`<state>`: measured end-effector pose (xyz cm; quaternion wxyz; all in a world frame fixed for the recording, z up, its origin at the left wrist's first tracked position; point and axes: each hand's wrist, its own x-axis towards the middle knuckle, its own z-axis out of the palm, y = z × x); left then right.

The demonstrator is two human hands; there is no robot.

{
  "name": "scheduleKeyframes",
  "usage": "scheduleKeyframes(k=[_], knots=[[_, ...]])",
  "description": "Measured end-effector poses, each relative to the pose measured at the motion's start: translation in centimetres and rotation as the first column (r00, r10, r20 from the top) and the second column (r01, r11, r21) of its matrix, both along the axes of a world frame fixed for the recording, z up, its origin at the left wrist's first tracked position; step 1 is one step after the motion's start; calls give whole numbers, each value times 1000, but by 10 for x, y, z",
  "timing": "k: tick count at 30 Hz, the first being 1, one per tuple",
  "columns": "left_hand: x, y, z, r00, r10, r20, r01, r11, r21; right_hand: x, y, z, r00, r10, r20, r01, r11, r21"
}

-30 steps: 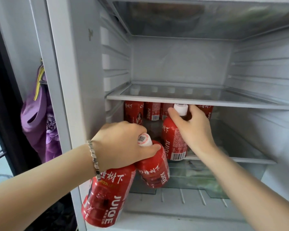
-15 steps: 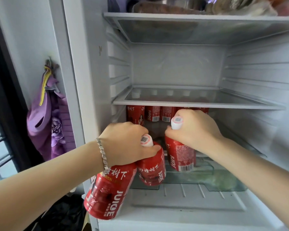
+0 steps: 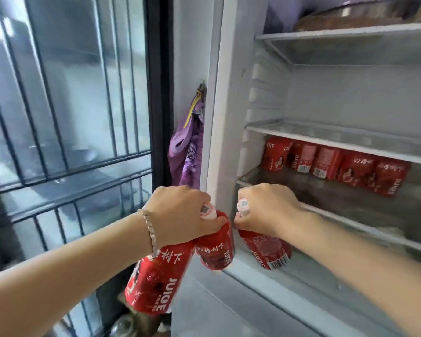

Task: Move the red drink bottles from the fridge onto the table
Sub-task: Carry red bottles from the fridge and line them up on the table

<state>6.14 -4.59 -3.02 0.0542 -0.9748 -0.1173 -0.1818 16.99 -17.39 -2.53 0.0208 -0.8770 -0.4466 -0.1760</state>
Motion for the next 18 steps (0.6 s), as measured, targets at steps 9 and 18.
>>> scheduleKeyframes(k=[9, 18], knots=[[-190, -4, -46, 871, 477, -118, -481, 877, -2, -138, 61, -46, 867, 495, -50, -497, 865, -60], [-452, -50, -81, 547, 830, -105, -832, 553, 39, -390, 98, -76, 463, 885, -41, -885, 459, -72]])
